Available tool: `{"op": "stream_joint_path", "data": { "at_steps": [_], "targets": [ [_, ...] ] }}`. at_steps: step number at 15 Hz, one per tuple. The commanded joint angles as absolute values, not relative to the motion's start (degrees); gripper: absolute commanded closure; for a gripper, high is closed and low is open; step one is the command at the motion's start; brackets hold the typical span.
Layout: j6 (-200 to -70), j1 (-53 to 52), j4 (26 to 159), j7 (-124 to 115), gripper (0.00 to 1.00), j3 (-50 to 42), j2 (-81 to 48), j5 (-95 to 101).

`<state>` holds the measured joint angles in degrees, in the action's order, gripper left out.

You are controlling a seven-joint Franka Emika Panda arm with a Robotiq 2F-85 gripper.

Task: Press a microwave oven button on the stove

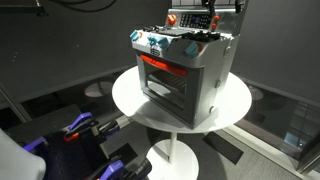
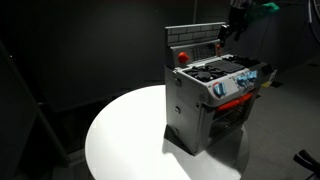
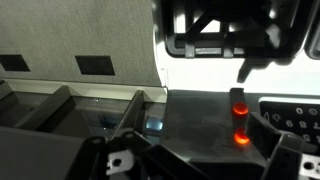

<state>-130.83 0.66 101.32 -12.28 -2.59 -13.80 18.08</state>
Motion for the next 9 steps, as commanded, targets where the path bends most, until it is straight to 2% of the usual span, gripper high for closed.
{"op": "stream_joint_path", "data": {
  "at_steps": [1, 9],
  "targets": [
    [-129.2, -0.1, 98.7, -12.7, 0.0, -3.4, -15.1, 18.0],
    [-129.1, -0.1, 97.7, -12.5, 0.0, -3.6, -16.2, 17.8]
  ]
}}
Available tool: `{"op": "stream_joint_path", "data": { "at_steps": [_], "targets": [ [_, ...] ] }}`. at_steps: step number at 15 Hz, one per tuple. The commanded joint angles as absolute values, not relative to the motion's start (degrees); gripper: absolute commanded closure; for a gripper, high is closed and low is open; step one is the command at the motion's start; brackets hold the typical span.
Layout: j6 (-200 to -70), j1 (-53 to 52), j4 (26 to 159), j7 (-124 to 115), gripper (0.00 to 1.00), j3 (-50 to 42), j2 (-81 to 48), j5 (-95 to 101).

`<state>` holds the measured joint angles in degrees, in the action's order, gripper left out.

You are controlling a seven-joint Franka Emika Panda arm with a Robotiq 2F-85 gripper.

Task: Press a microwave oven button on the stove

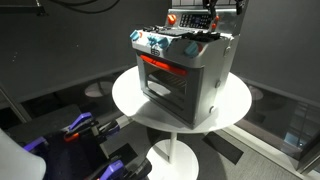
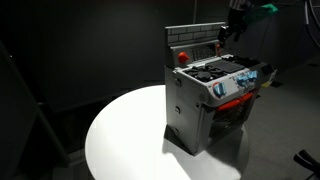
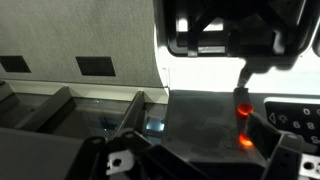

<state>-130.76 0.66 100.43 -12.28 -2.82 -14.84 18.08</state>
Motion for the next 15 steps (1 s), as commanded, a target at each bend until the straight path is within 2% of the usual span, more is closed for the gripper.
{"op": "stream_joint_path", "data": {
  "at_steps": [1, 15],
  "targets": [
    [-129.0, -0.1, 97.5, -12.5, 0.0, -3.7, -16.5, 17.8],
    [-127.5, -0.2, 94.0, -12.3, 0.0, -3.8, -18.8, 17.7]
  ]
}}
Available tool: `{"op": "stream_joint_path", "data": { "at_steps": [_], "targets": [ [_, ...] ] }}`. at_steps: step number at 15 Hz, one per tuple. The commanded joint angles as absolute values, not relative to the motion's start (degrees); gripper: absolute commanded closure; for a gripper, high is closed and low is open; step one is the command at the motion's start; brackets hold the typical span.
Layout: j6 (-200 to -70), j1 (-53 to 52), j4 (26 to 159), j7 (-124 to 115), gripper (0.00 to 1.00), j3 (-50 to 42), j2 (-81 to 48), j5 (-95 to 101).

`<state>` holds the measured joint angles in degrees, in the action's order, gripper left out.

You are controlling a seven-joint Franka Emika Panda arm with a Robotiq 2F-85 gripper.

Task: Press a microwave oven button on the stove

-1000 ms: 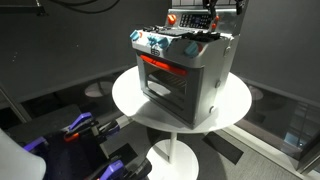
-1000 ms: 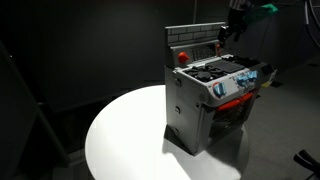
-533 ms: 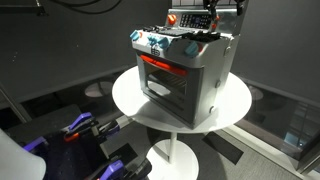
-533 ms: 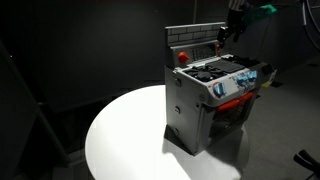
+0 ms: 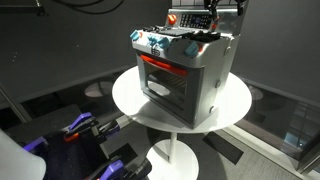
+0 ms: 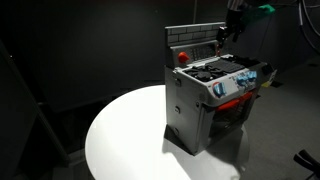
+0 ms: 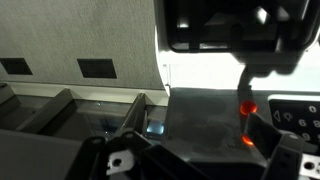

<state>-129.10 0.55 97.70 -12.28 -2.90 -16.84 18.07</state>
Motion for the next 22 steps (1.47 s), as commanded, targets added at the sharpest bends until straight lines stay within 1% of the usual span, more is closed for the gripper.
{"op": "stream_joint_path", "data": {
  "at_steps": [1, 14, 22],
  "targets": [
    [-127.3, -0.2, 93.9, -12.3, 0.0, -3.8, -18.9, 17.6],
    [-127.6, -1.9, 97.6, -12.9, 0.0, -3.0, -14.7, 17.2],
    [-126.6, -3.7, 102.5, -16.3, 0.0, -2.6, -7.7, 18.1]
  ]
}}
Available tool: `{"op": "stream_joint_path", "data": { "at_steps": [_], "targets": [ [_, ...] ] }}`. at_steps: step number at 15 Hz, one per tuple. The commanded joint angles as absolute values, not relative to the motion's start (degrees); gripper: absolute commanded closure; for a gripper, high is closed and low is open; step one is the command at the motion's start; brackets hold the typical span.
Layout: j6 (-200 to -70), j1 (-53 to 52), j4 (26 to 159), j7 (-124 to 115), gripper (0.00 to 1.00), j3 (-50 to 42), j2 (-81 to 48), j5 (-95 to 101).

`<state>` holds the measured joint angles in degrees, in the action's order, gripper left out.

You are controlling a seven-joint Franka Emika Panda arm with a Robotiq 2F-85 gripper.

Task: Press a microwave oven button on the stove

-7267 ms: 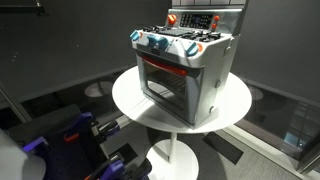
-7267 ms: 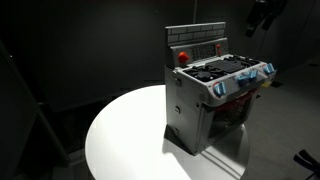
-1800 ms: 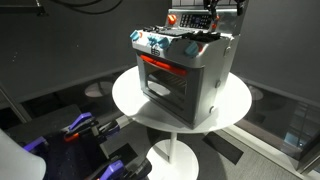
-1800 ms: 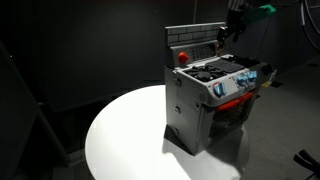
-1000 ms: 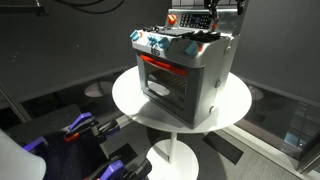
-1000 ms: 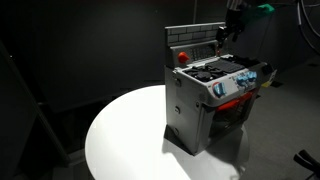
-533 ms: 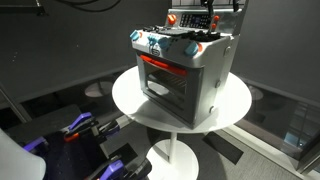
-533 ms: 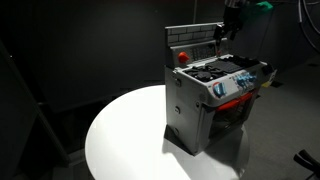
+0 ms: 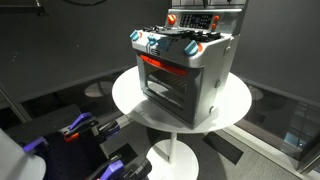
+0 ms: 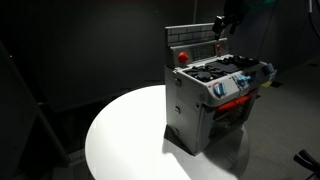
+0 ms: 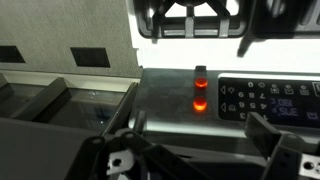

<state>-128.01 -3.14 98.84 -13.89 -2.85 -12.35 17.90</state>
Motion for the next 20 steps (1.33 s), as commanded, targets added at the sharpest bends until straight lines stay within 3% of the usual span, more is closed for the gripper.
{"op": "stream_joint_path", "data": {
  "at_steps": [1, 20],
  "targets": [
    [-126.3, -3.8, 103.4, -17.1, 0.0, -2.5, -6.5, 18.2],
    [-109.1, -3.0, 118.2, -28.5, 0.0, 3.7, 12.7, 11.1]
  ]
}}
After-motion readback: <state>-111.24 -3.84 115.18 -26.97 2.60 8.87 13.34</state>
